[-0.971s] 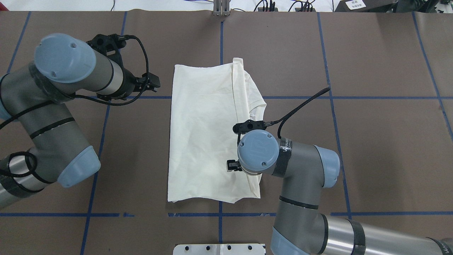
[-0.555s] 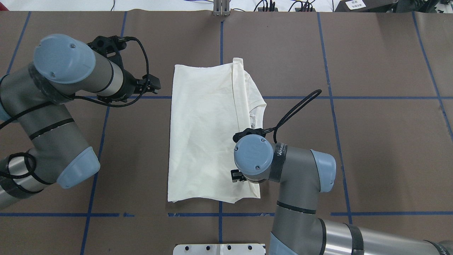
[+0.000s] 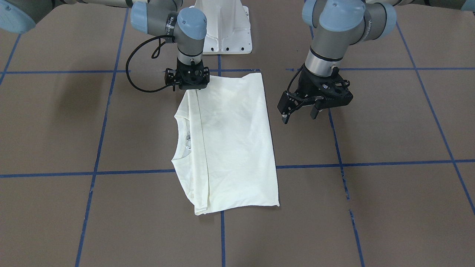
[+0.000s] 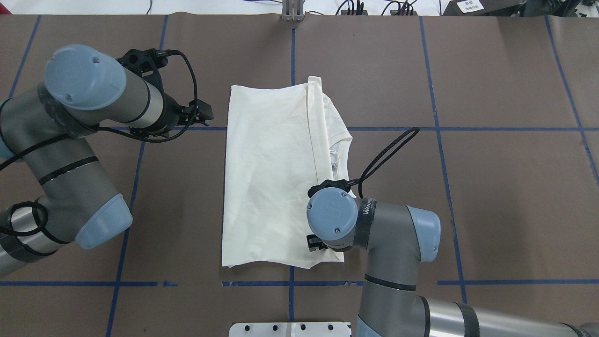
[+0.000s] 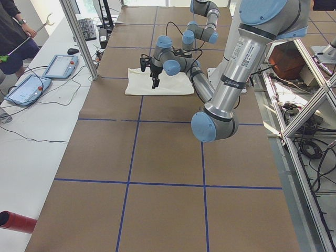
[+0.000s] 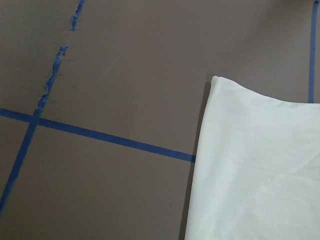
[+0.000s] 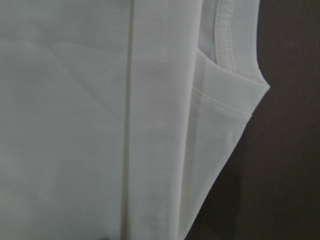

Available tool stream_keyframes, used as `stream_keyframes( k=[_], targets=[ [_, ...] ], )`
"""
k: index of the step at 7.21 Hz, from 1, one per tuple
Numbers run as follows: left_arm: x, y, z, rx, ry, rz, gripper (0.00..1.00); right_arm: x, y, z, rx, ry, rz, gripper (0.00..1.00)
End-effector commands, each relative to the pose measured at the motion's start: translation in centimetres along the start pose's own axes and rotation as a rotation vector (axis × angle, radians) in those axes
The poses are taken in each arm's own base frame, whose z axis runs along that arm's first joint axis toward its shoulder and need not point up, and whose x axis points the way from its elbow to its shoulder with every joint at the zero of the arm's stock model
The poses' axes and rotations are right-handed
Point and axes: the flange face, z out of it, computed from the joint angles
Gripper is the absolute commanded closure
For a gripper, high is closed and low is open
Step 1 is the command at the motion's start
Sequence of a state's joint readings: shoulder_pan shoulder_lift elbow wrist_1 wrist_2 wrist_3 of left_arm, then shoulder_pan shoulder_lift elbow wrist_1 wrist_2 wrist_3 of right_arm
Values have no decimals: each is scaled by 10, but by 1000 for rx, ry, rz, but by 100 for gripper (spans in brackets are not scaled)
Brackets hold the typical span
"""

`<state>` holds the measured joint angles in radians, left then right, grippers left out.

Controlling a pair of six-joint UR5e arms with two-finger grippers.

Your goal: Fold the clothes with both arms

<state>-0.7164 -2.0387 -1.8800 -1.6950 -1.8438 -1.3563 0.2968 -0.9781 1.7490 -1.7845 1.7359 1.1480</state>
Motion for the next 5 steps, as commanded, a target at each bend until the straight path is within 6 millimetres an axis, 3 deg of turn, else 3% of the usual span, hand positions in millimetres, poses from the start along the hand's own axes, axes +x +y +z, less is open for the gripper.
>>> stream_keyframes(
  k=[1,5],
  targets=[
    [0,1,0,-4,2,-1,0,4,0,3,-4,13,4,0],
    [2,5,2,-24,5,-11,0,22,-8,4,-17,67,9,0]
  ],
)
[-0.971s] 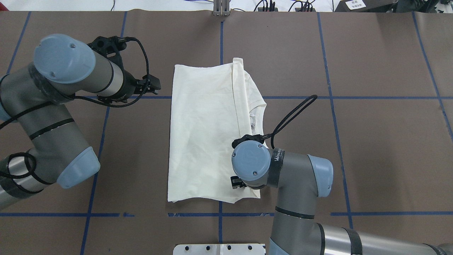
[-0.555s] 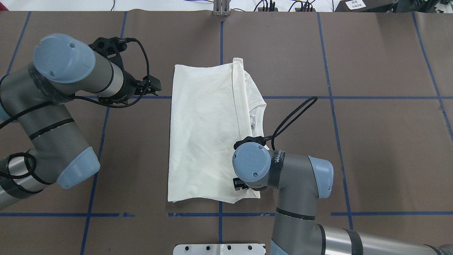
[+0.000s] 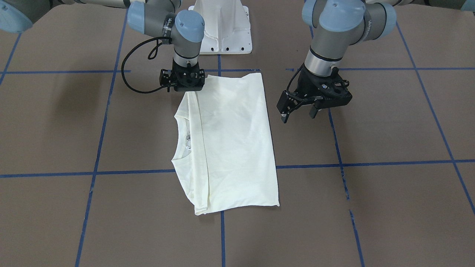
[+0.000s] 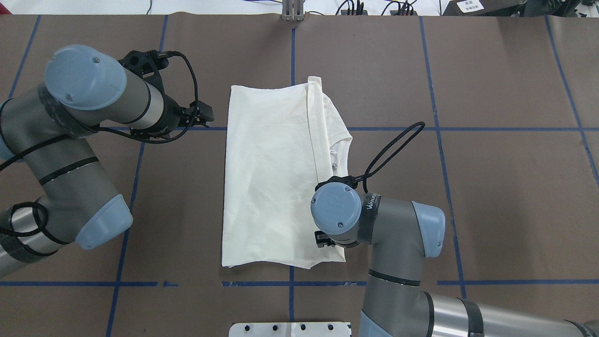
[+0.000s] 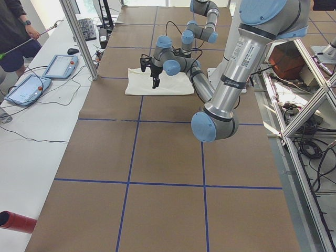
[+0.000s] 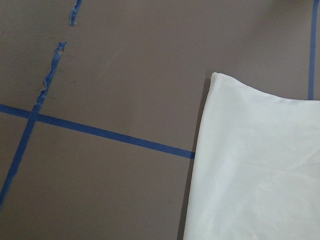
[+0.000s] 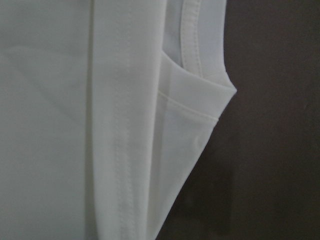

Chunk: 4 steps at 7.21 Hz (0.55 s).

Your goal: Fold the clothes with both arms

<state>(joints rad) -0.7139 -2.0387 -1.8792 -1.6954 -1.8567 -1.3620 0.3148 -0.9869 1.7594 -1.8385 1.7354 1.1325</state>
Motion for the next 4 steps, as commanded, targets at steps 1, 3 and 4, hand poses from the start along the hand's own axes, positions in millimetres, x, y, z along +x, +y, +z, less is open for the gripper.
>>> stream_keyframes(
  k=[1,3,4],
  targets=[
    [5,11,4,-20,5,-18,0,17,-5,6,-4,27,11,0],
    [9,22,7,-35,9,-37,0,55,-9,8,1,47,32,0],
    [11,23,8,-36,10,-36,0,64,-10,7,9,48,14,0]
  ],
)
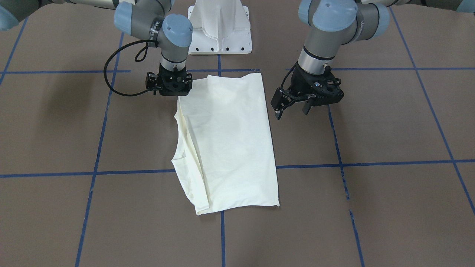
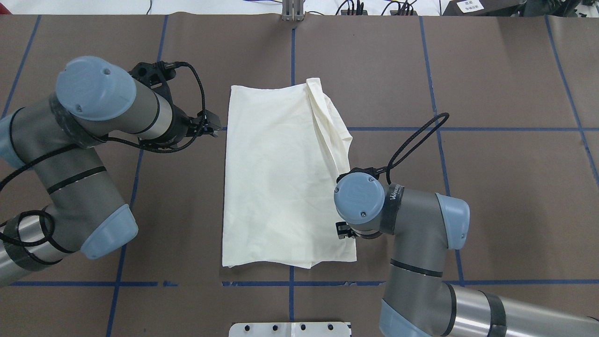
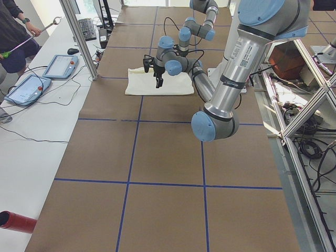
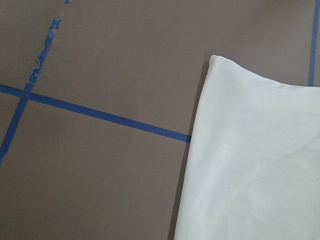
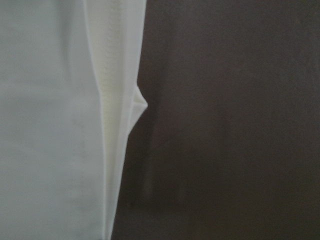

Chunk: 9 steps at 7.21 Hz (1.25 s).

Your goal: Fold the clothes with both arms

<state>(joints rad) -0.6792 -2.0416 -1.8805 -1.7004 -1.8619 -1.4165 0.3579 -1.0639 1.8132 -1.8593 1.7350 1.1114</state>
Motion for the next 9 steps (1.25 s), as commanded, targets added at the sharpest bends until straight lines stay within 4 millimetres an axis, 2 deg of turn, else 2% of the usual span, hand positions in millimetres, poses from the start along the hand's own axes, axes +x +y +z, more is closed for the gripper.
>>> stream_keyframes(
  k=[1,2,4,6,7,8,9],
  targets=[
    [1,4,2,-3,0,-5,0,16,-9,-15,24,-19,-3,0],
    [1,4,2,-6,1,-4,0,12,-22,-32,51,-47,7,0],
    [1,5,3,-7,1,2,0,5,-72,-71,118,-88,-3,0],
    [-5,8,13,-17,9,1,0,-2,-69,-89,111,-172,-2,0],
    [-19,26,15,-100,63,-87,0,-1,-64,-103,112,-251,5,0],
    [-32,65,28,-162,127,-232,0,2,-57,-116,110,-288,48,0],
    [-31,105,45,-194,114,-317,0,3,-54,-123,116,-300,50,0]
  ],
)
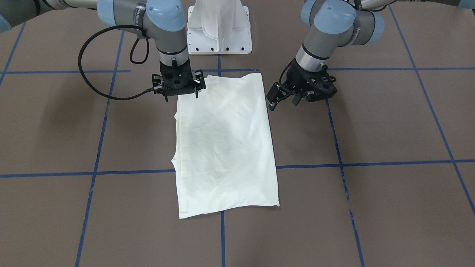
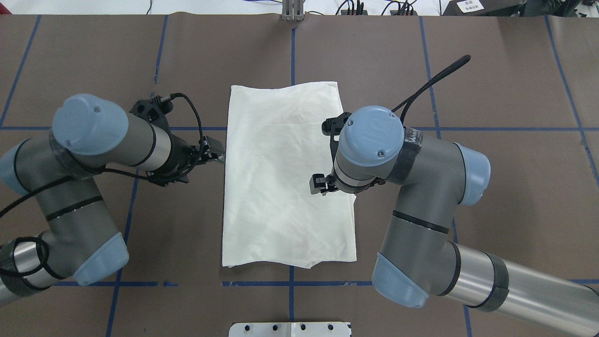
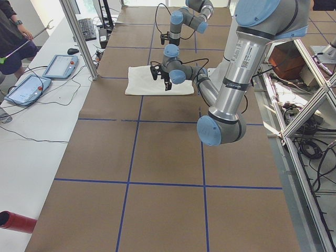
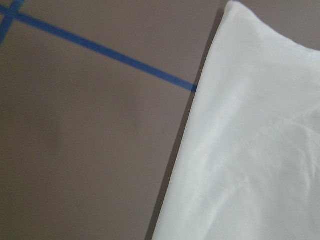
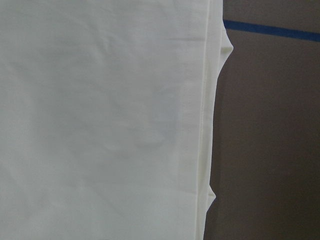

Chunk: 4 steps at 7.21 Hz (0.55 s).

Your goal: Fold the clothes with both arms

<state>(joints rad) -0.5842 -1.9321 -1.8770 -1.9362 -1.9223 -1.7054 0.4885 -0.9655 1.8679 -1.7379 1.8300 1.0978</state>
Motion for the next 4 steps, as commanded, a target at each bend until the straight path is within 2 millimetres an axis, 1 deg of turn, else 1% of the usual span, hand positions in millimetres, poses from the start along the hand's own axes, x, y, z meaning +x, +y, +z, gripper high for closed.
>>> stream_keyframes(
  k=[1,2,3,4],
  targets=[
    [-21,92,48,-37,-8,-204,0,2,6,-11,4,-30,38,0],
    [-28,124,66,-14,-86,-255,0,2,6,-12,2,-31,49,0],
    [-21,141,72,-3,-146,-260,1,2,6,-12,2,-31,50,0],
    [-22,148,75,9,-159,-260,1,2,6,-12,4,-30,50,0]
  ],
)
